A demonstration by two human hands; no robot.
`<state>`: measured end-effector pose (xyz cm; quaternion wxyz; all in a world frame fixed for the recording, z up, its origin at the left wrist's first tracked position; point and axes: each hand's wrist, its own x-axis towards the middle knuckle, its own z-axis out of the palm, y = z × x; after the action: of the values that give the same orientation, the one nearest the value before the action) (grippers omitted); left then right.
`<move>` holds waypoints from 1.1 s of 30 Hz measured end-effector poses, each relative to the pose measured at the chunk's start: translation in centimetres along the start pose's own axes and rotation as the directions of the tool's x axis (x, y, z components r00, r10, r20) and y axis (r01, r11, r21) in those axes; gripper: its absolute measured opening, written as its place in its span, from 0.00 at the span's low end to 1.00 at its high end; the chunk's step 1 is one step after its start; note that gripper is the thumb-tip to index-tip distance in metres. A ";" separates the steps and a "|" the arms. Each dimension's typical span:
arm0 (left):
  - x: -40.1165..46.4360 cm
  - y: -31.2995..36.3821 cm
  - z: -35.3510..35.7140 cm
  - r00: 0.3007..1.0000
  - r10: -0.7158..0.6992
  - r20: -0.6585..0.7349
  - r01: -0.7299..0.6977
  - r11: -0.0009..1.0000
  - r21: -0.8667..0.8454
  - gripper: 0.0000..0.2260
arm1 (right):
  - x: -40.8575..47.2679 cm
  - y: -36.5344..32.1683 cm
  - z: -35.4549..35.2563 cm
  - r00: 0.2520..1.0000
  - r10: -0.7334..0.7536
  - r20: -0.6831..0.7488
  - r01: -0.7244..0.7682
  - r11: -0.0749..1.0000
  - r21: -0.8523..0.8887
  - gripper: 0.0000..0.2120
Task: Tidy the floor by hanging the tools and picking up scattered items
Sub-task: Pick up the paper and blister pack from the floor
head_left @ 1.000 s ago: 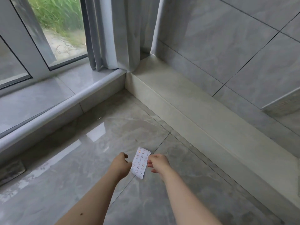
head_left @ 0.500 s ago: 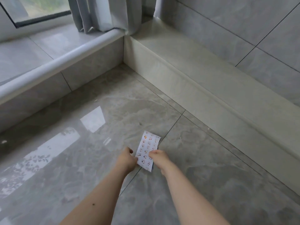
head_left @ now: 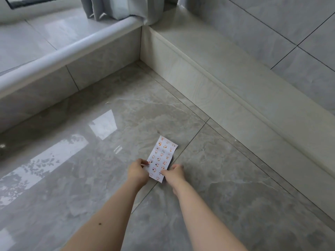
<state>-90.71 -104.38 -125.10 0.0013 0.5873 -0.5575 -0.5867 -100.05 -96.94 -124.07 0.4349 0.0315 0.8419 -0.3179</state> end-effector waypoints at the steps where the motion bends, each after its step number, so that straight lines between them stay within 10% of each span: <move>1: 0.1 0.1 -0.7 1.000 0.005 -0.012 -0.005 1.000 -0.015 0.11 | -0.2 -0.5 0.5 1.000 0.004 0.030 -0.004 1.000 0.010 0.20; 6: 0.9 0.7 -5.4 0.994 0.000 -0.105 -0.010 0.995 -0.098 0.13 | -1.9 -3.9 4.3 0.991 -0.049 0.127 0.055 0.997 -0.049 0.30; 19: 0.7 -6.8 -20.6 0.879 -0.095 -0.467 0.016 0.985 -0.171 0.13 | -9.1 -8.4 19.9 0.900 -0.185 0.394 0.248 0.962 -0.116 0.14; 33: 1.3 -13.1 -32.9 0.576 -0.108 -0.811 0.096 0.993 -0.064 0.17 | -12.4 -8.4 32.0 0.847 -0.198 0.493 0.325 0.927 -0.185 0.15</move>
<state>-59.81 -121.75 -124.38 0.2258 0.8215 -0.4568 -0.2559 -72.28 -118.86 -123.90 0.5764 -0.2194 0.7434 -0.2588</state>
